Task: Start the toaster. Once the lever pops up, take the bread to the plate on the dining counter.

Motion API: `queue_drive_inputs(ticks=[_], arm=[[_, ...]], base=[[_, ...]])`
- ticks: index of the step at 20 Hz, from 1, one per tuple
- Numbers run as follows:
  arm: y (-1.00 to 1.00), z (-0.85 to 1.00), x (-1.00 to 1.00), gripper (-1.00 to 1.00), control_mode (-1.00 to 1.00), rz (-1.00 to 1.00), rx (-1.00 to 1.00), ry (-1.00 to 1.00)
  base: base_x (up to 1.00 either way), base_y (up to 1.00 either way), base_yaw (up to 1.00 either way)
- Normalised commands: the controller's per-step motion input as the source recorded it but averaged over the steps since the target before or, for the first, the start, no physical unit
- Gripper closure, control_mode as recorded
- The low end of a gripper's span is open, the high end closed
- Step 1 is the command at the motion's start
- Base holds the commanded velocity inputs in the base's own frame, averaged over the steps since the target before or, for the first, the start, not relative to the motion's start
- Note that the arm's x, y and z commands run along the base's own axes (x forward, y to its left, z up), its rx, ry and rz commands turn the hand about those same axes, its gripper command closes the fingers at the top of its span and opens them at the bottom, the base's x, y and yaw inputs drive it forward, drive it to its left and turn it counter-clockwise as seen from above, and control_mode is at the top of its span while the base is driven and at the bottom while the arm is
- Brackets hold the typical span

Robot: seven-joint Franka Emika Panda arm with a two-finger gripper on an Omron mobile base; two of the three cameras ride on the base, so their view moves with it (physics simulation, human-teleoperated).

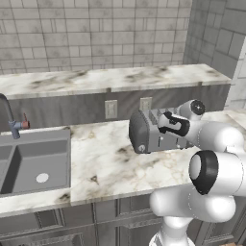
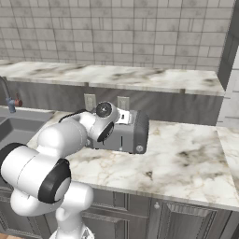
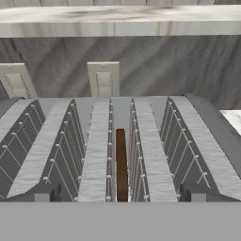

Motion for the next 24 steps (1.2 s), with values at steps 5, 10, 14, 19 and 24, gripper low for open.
queue_drive_inputs(ticks=[5, 10, 14, 19, 24], arm=[[0.00, 0.00, 0.00, -1.00, -1.00, 0.00, 0.00, 0.00], [0.00, 0.00, 0.00, -1.00, -1.00, 0.00, 0.00, 0.00], [0.00, 0.00, 0.00, -1.00, -1.00, 0.00, 0.00, 0.00], [0.00, 0.00, 0.00, -1.00, -1.00, 0.00, 0.00, 0.00], [0.00, 0.00, 0.00, -1.00, -1.00, 0.00, 0.00, 0.00]], base=[[0.00, 0.00, 0.00], [0.00, 0.00, 0.00], [0.00, 0.00, 0.00], [0.00, 0.00, 0.00], [0.00, 0.00, 0.00]])
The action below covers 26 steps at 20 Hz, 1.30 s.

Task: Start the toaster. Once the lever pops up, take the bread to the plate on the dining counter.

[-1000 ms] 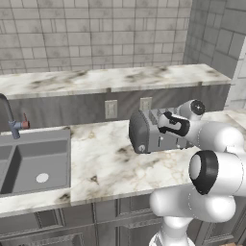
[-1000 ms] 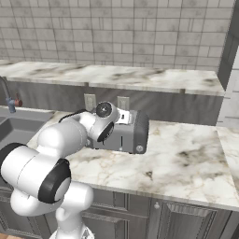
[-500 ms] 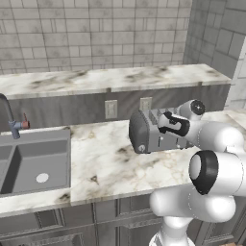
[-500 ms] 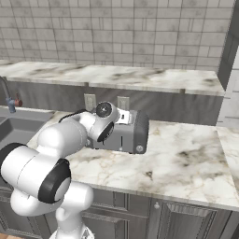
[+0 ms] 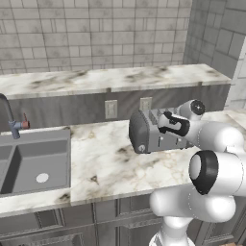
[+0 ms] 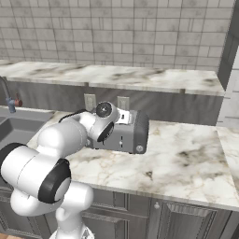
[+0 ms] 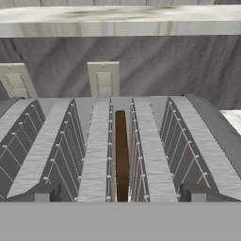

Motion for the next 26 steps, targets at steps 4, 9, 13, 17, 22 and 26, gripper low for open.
queue_drive_inputs(ticks=[4, 9, 13, 17, 22, 26], arm=[[0.00, 0.00, 0.00, -1.00, -1.00, 0.00, 0.00, 0.00], [0.00, 0.00, 0.00, -1.00, -1.00, 0.00, 0.00, 0.00], [0.00, 0.00, 0.00, -1.00, -1.00, 0.00, 0.00, 0.00], [0.00, 0.00, 0.00, -1.00, -1.00, 0.00, 0.00, 0.00], [0.00, -0.01, 0.02, -1.00, -1.00, 0.00, 0.00, 0.00], [0.00, 0.00, 0.08, -1.00, -1.00, 0.00, 0.00, 0.00]], base=[[0.00, 0.00, 0.00], [0.00, 0.00, 0.00], [0.00, 0.00, 0.00], [0.00, 0.00, 0.00], [0.00, 0.00, 0.00], [0.00, 0.00, 0.00]])
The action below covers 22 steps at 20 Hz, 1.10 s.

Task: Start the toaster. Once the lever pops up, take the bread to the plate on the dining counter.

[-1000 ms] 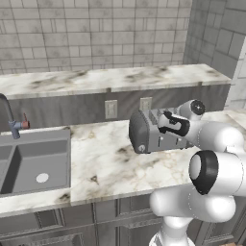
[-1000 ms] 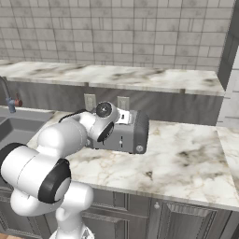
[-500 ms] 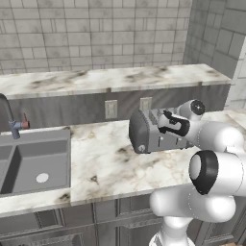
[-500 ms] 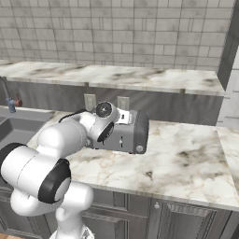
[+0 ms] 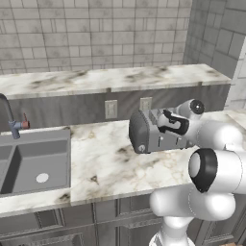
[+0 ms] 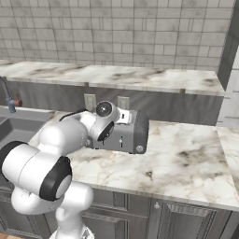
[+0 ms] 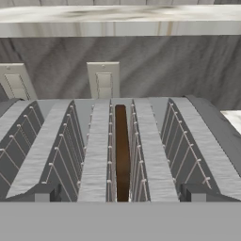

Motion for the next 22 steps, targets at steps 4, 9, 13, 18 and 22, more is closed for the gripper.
queue_drive_inputs(ticks=[4, 9, 13, 18, 22], arm=[[0.00, 0.00, 0.11, -1.00, -1.00, 0.00, 0.00, 0.00], [0.00, 0.00, 0.12, -1.00, -1.00, 0.00, 0.00, 0.00], [0.00, 0.00, 0.00, -1.00, -1.00, 0.00, 0.00, 0.00], [0.00, -0.02, 0.00, -1.00, -1.00, 0.00, 0.00, 0.00], [0.00, -0.05, 0.00, -1.00, -1.00, 0.00, 0.00, 0.00]], base=[[0.00, 0.00, 0.00], [0.00, 0.00, 0.00], [0.00, 0.00, 0.00], [0.00, 0.00, 0.00], [0.00, 0.00, 0.00]])
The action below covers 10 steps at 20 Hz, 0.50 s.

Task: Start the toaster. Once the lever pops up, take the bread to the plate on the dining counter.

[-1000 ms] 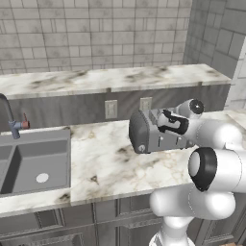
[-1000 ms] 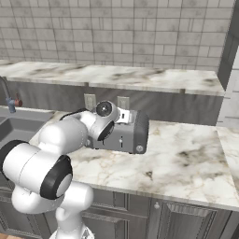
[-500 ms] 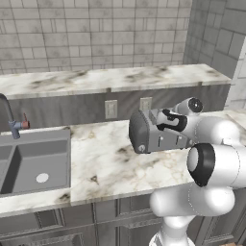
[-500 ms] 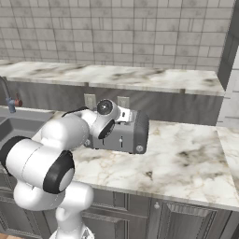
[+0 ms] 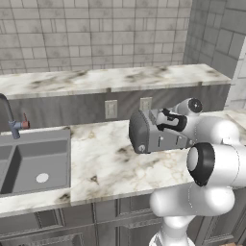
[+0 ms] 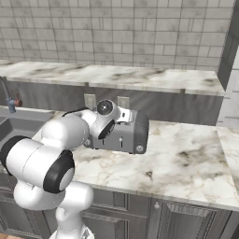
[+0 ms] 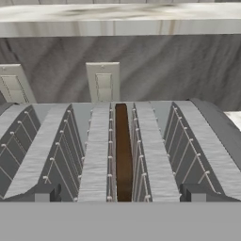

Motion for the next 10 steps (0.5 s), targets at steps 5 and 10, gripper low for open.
queue_drive_inputs(ticks=[5, 10], arm=[[0.00, 0.00, 0.00, -1.00, -1.00, 0.00, 0.00, 0.00], [0.00, 0.00, 0.00, -1.00, -1.00, 0.00, 0.00, 0.00]], base=[[0.00, 0.00, 0.00], [0.00, 0.00, 0.00]])
